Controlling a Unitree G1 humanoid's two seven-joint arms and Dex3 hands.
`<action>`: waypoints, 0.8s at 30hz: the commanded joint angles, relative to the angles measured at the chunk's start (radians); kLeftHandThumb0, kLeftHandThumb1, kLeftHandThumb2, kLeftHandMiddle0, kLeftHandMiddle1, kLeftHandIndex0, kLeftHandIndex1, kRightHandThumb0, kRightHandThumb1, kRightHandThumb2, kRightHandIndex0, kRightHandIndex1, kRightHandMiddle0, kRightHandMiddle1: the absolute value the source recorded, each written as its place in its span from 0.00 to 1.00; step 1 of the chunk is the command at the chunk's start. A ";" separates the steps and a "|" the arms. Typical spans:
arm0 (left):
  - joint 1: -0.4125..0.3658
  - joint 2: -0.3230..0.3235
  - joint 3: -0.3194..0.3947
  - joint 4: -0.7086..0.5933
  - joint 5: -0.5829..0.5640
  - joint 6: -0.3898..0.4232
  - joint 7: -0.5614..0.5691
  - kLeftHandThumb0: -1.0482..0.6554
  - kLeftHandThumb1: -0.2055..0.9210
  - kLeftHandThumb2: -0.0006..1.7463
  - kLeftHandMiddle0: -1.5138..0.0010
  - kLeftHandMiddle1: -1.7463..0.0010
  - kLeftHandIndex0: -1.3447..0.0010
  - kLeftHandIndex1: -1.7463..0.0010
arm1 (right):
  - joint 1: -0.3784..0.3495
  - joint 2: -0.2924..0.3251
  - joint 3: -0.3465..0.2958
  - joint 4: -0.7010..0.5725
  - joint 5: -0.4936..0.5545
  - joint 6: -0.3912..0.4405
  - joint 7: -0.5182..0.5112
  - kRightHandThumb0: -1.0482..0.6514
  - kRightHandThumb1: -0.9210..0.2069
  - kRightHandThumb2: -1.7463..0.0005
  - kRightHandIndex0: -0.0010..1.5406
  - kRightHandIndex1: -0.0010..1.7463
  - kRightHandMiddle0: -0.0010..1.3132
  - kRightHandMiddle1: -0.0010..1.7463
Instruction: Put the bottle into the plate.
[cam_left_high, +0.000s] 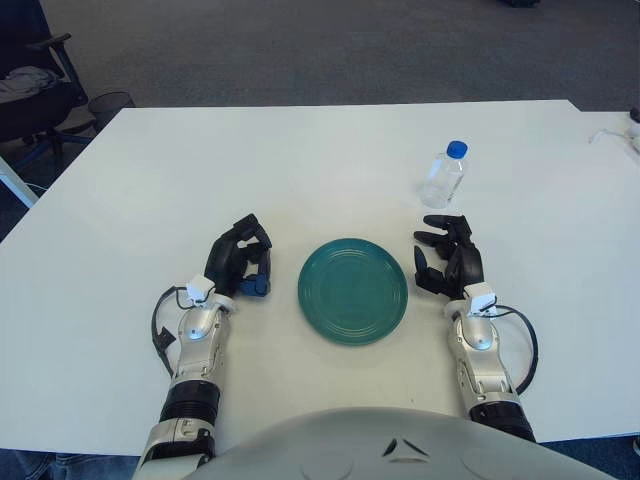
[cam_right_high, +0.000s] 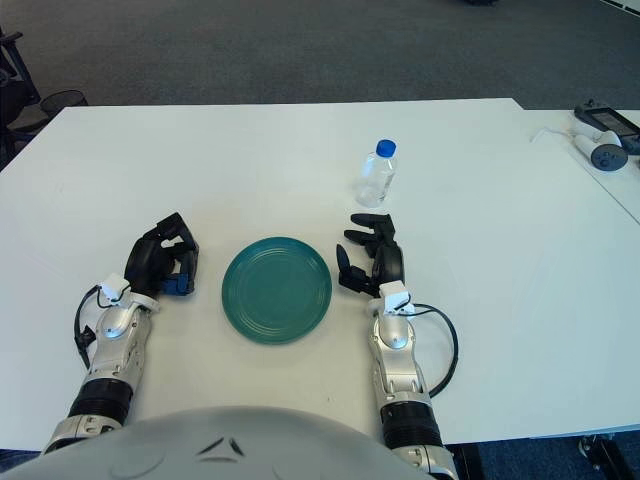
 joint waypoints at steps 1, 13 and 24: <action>0.046 -0.012 0.000 0.061 -0.004 0.045 0.016 0.26 0.22 0.95 0.12 0.00 0.37 0.00 | 0.156 0.042 -0.008 0.116 0.007 0.093 -0.035 0.40 0.37 0.43 0.24 0.52 0.14 0.73; 0.029 -0.016 0.000 0.085 0.006 0.042 0.027 0.26 0.22 0.95 0.12 0.00 0.37 0.00 | 0.094 0.116 -0.118 0.201 0.007 0.080 -0.262 0.41 0.07 0.72 0.17 0.57 0.25 0.88; 0.016 -0.017 0.013 0.112 -0.014 0.049 0.013 0.26 0.22 0.95 0.13 0.00 0.37 0.00 | 0.080 0.121 -0.122 0.212 -0.022 0.033 -0.392 0.29 0.24 0.61 0.04 0.48 0.01 0.56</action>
